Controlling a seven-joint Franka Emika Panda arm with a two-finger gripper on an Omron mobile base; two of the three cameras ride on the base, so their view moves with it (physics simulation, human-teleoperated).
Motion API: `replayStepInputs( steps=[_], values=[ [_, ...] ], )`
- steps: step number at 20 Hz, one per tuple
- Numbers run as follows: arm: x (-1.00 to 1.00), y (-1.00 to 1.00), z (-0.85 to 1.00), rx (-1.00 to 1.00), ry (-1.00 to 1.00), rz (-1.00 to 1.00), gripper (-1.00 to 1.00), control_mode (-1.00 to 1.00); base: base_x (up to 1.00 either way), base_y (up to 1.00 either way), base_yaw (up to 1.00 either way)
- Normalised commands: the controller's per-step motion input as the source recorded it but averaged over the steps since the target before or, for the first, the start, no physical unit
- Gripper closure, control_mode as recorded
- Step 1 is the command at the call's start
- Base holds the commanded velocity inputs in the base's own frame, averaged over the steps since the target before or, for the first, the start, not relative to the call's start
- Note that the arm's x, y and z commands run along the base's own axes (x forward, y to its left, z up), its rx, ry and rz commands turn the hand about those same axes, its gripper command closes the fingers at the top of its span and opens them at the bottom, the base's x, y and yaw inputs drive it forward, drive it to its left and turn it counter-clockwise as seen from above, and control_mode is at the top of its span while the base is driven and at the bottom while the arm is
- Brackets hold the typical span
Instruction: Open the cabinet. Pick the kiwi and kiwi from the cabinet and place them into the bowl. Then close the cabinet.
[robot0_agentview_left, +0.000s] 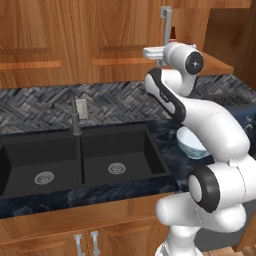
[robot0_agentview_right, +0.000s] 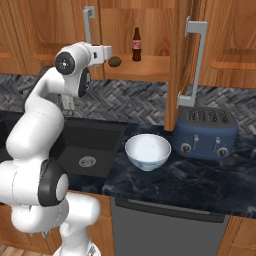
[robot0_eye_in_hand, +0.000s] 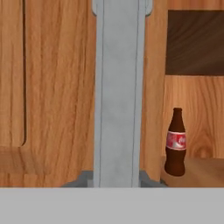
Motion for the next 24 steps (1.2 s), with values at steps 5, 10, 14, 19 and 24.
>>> replayStepInputs(
  steps=[5,10,14,19,24],
  values=[
    [-0.44,0.31,0.47,0.0,0.0,0.0,1.0,-1.0,0.0,0.0,0.0],
    [-0.5,0.4,0.52,0.0,0.0,0.0,1.0,-1.0,0.0,0.0,0.0],
    [-0.51,0.52,0.42,0.0,0.0,-0.01,1.0,-1.0,0.0,0.0,0.0],
    [-0.36,0.65,0.25,0.0,0.01,-0.02,1.0,-1.0,0.0,0.0,0.0],
    [-0.14,0.81,0.3,0.0,0.07,-0.07,1.0,-1.0,0.0,0.0,0.0]
  ],
)
